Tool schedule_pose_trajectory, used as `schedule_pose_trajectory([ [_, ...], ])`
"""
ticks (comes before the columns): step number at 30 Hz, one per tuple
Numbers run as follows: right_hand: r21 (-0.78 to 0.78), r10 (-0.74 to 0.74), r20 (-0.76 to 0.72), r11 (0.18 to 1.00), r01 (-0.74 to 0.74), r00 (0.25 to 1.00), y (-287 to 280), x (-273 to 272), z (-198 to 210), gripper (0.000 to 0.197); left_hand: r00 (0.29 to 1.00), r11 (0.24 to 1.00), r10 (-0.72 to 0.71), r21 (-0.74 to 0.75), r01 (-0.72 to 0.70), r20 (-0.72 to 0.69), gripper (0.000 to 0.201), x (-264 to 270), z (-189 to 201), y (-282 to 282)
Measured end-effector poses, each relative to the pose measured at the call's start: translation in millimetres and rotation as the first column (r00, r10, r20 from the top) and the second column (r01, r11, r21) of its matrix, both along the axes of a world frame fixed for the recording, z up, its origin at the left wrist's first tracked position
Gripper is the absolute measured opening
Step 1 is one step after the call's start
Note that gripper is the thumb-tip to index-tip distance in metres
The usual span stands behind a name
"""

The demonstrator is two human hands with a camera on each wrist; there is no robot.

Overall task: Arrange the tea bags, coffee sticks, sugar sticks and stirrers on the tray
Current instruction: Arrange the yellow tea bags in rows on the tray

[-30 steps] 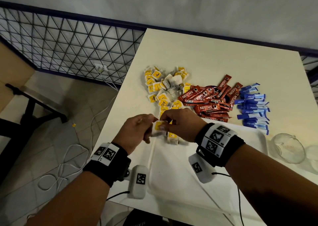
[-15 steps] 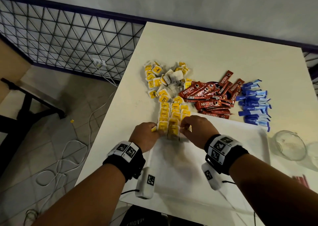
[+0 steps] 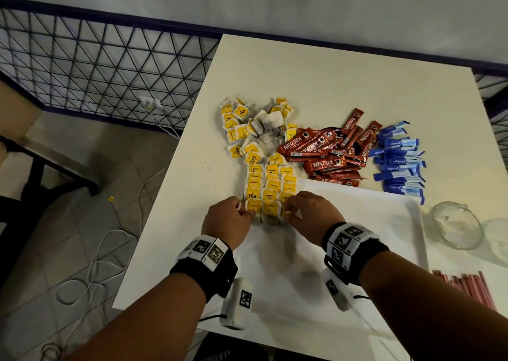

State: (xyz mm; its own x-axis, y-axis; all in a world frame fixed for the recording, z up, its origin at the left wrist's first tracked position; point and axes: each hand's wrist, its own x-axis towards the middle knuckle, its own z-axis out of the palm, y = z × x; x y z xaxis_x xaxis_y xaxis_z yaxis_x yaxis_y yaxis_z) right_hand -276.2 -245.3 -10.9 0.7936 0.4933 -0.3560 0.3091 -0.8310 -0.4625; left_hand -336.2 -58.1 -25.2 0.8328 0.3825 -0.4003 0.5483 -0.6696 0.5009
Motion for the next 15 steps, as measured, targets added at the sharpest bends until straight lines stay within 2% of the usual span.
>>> schedule_pose_trajectory([
  [4, 0.006, 0.012, -0.012, 1.000, -0.012, 1.000, 0.6, 0.6, -0.6, 0.018, 1.000, 0.999, 0.029, -0.022, -0.029, 0.005, 0.037, -0.9, -1.6, 0.9],
  [6, 0.028, 0.004, 0.001, 1.000, -0.004, 1.000, -0.2, 1.8, 0.6, 0.018, 0.996, 0.997, 0.070, -0.037, -0.068, 0.063, 0.036, -2.0, 3.2, 5.1],
  [7, 0.059, -0.009, 0.018, 0.998, 0.008, 1.000, -0.9, 2.7, 2.1, 0.017, 0.990, 0.993, 0.106, -0.064, -0.100, 0.097, 0.038, -3.3, 8.1, 8.0],
  [8, 0.103, -0.023, 0.045, 0.995, 0.018, 0.999, -1.5, 3.9, 4.5, 0.015, 0.980, 0.977, 0.159, -0.160, -0.138, 0.122, 0.041, -4.1, 13.9, 10.2],
  [9, 0.151, -0.032, 0.076, 0.988, 0.020, 0.997, -0.8, 5.3, 8.1, 0.013, 0.964, 0.917, 0.240, -0.351, -0.188, 0.111, 0.046, -4.9, 20.9, 11.4],
  [10, 0.205, -0.031, 0.106, 0.979, 0.009, 0.994, 1.1, 6.4, 12.4, 0.011, 0.943, 0.771, 0.330, -0.588, -0.245, 0.040, 0.050, -6.2, 27.9, 10.7],
  [11, 0.264, -0.022, 0.127, 0.965, -0.012, 0.992, 4.7, 7.6, 17.8, 0.009, 0.921, 0.563, 0.384, -0.772, -0.295, -0.072, 0.054, -7.5, 35.6, 9.3],
  [12, 0.323, -0.005, 0.138, 0.946, -0.041, 0.990, 10.2, 8.4, 24.6, 0.010, 0.904, 0.372, 0.389, -0.867, -0.331, -0.178, 0.058, -8.5, 44.3, 8.2],
  [13, 0.368, 0.016, 0.138, 0.927, -0.066, 0.990, 16.1, 8.4, 31.4, 0.012, 0.898, 0.249, 0.366, -0.904, -0.347, -0.244, 0.063, -8.6, 50.3, 6.5],
  [14, 0.400, 0.040, 0.133, 0.912, -0.091, 0.990, 21.9, 8.4, 39.1, 0.017, 0.903, 0.195, 0.336, -0.918, -0.346, -0.269, 0.067, -7.7, 55.4, 4.1],
  [15, 0.421, 0.064, 0.127, 0.900, -0.112, 0.990, 27.2, 8.4, 45.6, 0.021, 0.914, 0.180, 0.303, -0.926, -0.333, -0.270, 0.068, -6.3, 58.8, 1.7],
])
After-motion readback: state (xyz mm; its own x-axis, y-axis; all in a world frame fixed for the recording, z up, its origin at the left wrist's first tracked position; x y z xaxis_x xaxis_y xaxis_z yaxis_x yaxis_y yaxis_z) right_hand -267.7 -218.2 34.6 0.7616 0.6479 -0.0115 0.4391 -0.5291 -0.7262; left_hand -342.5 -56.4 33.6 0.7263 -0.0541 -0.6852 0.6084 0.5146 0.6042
